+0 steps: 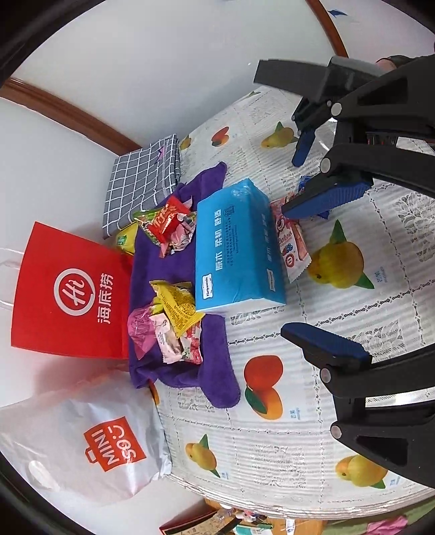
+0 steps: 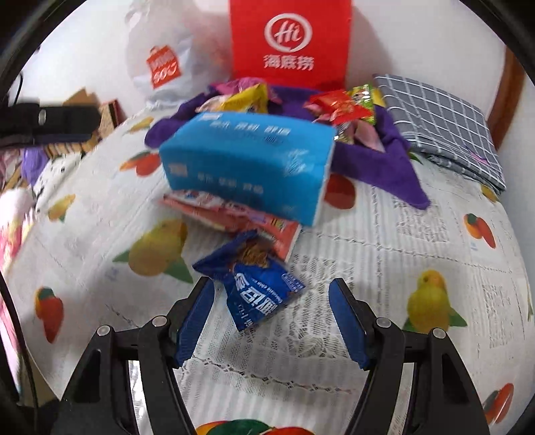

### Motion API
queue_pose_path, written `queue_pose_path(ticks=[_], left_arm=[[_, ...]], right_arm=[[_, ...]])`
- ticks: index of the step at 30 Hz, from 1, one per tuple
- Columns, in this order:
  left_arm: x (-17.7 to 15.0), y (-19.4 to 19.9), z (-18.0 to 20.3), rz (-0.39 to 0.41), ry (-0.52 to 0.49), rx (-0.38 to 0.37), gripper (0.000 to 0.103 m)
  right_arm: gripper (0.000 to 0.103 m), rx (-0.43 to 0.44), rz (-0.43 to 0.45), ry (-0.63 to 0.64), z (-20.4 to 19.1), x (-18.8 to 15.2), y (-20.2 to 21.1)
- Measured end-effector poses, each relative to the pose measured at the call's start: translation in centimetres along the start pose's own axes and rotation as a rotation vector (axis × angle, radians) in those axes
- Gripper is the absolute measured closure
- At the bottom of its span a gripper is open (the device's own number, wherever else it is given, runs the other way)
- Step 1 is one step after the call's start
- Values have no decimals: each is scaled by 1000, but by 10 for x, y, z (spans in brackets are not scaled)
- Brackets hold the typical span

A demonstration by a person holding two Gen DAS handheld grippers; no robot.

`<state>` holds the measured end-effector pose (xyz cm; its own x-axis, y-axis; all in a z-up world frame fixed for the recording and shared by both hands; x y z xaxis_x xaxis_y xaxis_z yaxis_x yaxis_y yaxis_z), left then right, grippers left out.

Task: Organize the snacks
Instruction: 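Grasp the blue cookie packet on the sheet with the right tool, then grasp the pink strawberry bar with the left tool while the right tool holds the blue packet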

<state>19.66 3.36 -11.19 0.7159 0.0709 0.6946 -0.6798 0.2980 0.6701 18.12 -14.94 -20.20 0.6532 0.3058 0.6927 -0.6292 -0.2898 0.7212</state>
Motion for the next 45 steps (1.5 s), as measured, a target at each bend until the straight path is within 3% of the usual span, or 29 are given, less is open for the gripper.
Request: queue_pose_path(ticks=[8, 9, 10, 13, 18, 24, 28, 34, 36, 40, 45], left_arm=[[0, -9, 2, 6, -2, -29, 41], [-1, -11, 4, 5, -4, -35, 41], [-2, -13, 5, 3, -10, -37, 41], [-5, -21, 11, -5, -41, -31, 41], [-10, -37, 26, -21, -104, -38, 41], [-14, -63, 42, -49, -145, -62, 41], [-20, -86, 49, -80, -161, -78, 41], [-40, -110, 55, -167, -155, -96, 41], [-49, -112, 58, -218, -130, -154, 42], [-55, -107, 68, -225, -173, -182, 42], [-55, -116, 79, -189, -242, -112, 42]], right_arm=[[33, 10, 16, -39, 7, -1, -19], [37, 8, 20, -34, 6, -1, -19], [50, 19, 33, -22, 4, -2, -16], [52, 14, 45, 2, 2, -5, -11], [52, 32, 72, -67, 22, -12, 9], [51, -130, 117, -105, 68, -19, 27], [51, -185, 130, -166, 98, -21, 29], [51, -180, 115, -212, 114, -32, 27], [51, -163, 107, -229, 116, -34, 26], [51, -156, 105, -232, 115, -35, 24], [51, -151, 103, -225, 113, -34, 22]])
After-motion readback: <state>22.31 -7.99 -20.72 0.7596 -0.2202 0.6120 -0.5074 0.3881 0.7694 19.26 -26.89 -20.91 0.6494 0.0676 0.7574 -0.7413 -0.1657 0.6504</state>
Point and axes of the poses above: each gripper's, at about its wrist camera, not at the fingertips, and y roughly against the way its jaws point, z to its right, x to its top, the point moved 3 cm from there along -y, roughly the way its jaws point, and after that the axes turned 12 degrees about z, right-handed, at the moved point
